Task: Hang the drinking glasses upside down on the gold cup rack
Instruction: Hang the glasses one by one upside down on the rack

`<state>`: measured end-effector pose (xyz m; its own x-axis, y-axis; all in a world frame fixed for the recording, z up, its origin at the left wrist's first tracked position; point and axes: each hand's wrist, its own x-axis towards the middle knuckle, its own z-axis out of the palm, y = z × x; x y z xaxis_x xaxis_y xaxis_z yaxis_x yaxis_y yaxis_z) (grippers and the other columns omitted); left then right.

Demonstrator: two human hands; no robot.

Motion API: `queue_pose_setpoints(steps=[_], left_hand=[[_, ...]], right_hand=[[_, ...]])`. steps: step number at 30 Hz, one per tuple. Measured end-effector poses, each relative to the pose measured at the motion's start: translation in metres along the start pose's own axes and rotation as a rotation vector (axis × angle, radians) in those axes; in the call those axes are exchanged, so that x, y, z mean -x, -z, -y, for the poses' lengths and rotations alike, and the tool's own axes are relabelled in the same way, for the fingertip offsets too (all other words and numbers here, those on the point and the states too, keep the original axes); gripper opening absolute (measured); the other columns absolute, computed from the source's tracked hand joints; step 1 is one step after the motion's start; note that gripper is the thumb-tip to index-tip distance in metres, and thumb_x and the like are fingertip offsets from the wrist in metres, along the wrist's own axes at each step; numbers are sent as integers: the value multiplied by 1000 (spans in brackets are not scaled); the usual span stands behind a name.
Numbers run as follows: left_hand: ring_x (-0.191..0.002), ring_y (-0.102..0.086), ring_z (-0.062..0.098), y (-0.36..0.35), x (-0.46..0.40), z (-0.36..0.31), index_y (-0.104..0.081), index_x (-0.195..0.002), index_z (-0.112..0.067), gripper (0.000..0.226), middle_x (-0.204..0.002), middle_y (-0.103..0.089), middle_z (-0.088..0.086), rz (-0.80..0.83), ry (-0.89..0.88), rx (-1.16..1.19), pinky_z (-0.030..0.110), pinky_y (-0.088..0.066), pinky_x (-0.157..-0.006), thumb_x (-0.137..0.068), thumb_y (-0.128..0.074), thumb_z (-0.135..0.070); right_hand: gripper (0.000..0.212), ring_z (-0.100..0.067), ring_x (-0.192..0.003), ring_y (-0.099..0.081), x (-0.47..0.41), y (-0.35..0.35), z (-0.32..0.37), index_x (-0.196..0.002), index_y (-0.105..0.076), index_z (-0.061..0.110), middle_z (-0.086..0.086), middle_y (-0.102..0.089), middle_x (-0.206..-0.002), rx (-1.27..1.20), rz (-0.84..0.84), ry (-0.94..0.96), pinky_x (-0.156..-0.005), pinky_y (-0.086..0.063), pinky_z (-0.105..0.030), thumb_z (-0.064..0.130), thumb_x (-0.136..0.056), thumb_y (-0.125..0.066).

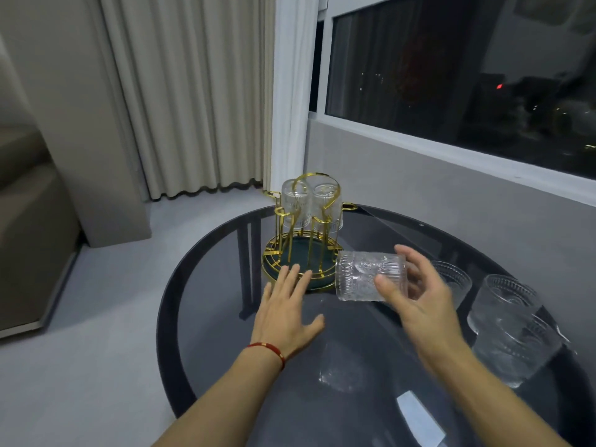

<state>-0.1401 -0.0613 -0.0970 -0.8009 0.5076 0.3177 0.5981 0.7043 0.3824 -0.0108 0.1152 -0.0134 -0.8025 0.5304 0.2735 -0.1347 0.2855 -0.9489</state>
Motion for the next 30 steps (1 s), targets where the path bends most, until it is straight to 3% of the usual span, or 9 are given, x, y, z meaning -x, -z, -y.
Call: queue_pose_setpoints(steps=[4, 6, 10, 14, 16, 19, 30], left_hand=[[-156, 6, 14, -12, 0, 7, -17, -161, -26, 83, -171, -10, -3, -29, -12, 21, 32, 4, -121, -92, -56, -52], [-157, 4, 14, -13, 2, 7, -21, -160, -25, 82, -170, -13, -5, -59, -21, 40, 31, 4, -121, -91, -58, -50], [-157, 6, 15, -16, 0, 11, -15, -161, -26, 82, -171, -7, -5, -48, -18, 5, 35, 2, -122, -93, -55, -51], [-157, 4, 16, -16, -2, 12, -16, -160, -28, 82, -171, -10, -4, -45, -18, 28, 38, 2, -121, -92, -54, -52], [-157, 3, 16, -16, -1, 12, -18, -160, -27, 81, -171, -14, -4, -54, -20, 46, 40, 0, -122, -91, -53, -52], [-157, 2, 16, -17, -1, 13, -18, -160, -26, 81, -170, -15, -4, -60, -16, 55, 43, -5, -126, -91, -52, -52], [-157, -1, 16, -14, -2, 11, -22, -158, -24, 80, -168, -21, -3, -53, -6, 56, 46, -15, -126, -89, -54, -48]], right_hand=[[68, -12, -132, -62, -20, -21, 40, -143, -58, 42, 3, -62, -142, 50, 110, 230, -105, -57, -39, 27, -83, -86], [70, -2, -133, -56, -36, -43, 63, -144, -57, 46, 10, -58, -139, 134, 139, 318, -110, -52, -36, 30, -83, -86], [73, 11, -122, -51, -79, -102, 102, -148, -52, 46, 10, -55, -136, 222, 175, 436, -101, -41, -14, 33, -84, -84], [69, -13, -130, -52, -121, -150, 123, -148, -53, 41, 2, -56, -141, 373, 167, 463, -114, -43, -41, 35, -86, -83], [70, -20, -134, -52, -138, -166, 123, -150, -52, 38, -1, -56, -143, 481, 159, 449, -119, -35, -50, 36, -86, -82], [72, -23, -137, -49, -158, -182, 117, -154, -49, 36, -2, -56, -147, 635, 174, 437, -117, -24, -47, 40, -88, -78], [66, -28, -139, -52, -180, -213, 75, -151, -50, 37, -6, -59, -145, 1024, 242, 374, -122, -10, -61, 45, -90, -75]])
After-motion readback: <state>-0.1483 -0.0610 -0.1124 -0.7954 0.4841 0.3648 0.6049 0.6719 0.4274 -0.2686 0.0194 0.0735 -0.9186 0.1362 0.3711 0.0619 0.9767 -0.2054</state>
